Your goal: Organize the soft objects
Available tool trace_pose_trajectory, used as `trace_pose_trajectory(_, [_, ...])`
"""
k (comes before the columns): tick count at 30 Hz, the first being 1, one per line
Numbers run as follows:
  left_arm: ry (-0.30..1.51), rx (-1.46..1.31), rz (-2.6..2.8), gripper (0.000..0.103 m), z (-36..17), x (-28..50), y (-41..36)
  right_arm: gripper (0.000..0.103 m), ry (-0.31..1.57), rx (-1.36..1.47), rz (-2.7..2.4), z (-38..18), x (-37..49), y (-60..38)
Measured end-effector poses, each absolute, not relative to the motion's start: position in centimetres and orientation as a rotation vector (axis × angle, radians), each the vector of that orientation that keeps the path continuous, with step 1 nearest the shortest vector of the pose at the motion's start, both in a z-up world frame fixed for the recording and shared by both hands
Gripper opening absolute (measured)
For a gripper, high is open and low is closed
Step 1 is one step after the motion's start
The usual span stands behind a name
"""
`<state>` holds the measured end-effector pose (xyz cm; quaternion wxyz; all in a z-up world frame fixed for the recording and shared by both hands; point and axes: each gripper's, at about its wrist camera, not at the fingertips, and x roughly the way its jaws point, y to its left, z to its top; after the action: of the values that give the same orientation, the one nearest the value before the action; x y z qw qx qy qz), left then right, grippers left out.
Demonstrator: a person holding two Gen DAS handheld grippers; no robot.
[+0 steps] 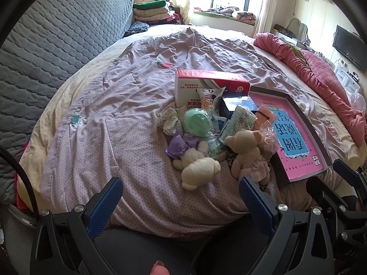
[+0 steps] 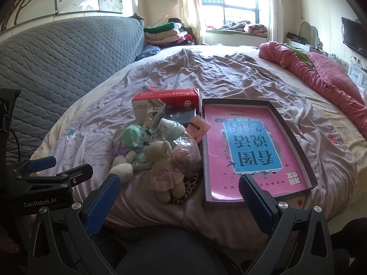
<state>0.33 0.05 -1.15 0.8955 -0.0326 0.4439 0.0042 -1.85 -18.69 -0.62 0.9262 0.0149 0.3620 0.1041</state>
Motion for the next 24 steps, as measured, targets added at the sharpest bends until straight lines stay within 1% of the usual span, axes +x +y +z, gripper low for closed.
trace_pose_trajectory(15, [0.925, -0.061, -0.002, 0.101, -1.21, 0.25, -0.28, 0.103, 0.739, 0.036, 0.215, -0.49, -1.95, -18.89])
trace_pose_trajectory(24, [0.961, -0.092, -0.019, 0.101, -1.99, 0.77, 0.18, 0.103, 0.757, 0.041, 0.219, -0.83, -1.21, -18.75])
